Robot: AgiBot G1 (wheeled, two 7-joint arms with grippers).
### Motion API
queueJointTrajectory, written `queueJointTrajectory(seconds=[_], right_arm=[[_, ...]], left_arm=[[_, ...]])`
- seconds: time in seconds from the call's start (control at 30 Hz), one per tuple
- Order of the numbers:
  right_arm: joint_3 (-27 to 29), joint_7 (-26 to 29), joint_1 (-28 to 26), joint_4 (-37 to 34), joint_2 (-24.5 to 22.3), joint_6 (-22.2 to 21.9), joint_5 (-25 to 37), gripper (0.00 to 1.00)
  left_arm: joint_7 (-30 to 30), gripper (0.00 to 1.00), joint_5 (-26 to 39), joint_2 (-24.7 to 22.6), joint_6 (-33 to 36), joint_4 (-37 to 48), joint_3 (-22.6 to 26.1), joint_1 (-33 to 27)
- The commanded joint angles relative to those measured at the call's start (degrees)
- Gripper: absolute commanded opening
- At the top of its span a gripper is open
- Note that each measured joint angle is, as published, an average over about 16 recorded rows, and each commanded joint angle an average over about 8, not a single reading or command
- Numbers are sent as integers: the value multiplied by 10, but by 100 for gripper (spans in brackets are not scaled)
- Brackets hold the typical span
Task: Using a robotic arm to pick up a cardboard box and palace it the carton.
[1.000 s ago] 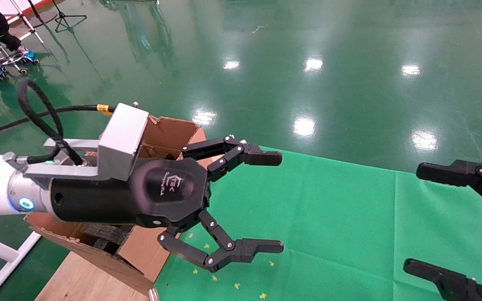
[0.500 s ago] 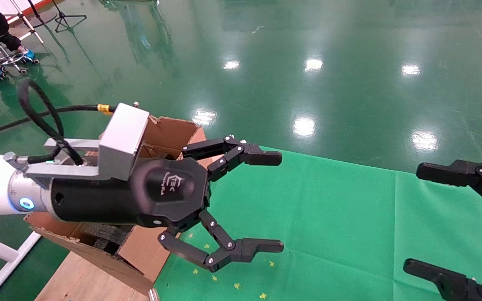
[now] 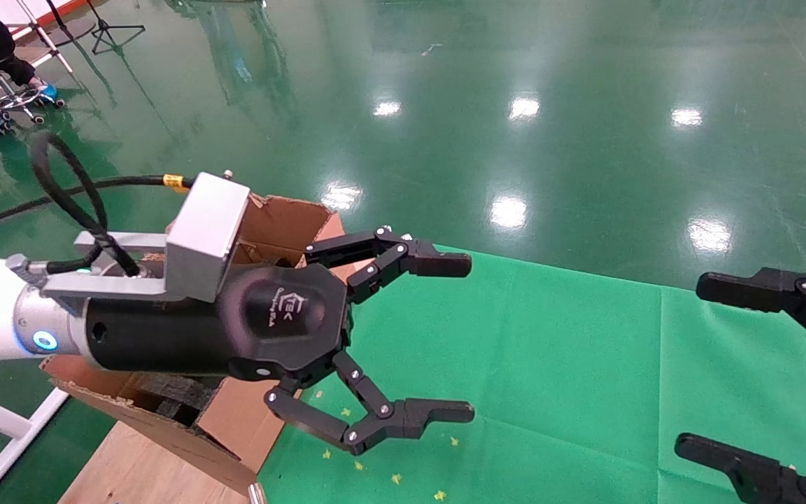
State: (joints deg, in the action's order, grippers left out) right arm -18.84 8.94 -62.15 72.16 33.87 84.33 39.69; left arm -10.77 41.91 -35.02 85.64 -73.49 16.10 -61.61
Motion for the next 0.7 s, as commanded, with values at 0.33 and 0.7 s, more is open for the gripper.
queueJointTrajectory(seconds=[0.33,0.7], right_arm=[[0,0,0,0,0,0,0,100],[0,0,0,0,0,0,0,100]], left_arm=[[0,100,0,0,0,0,0,0],[0,100,0,0,0,0,0,0]])
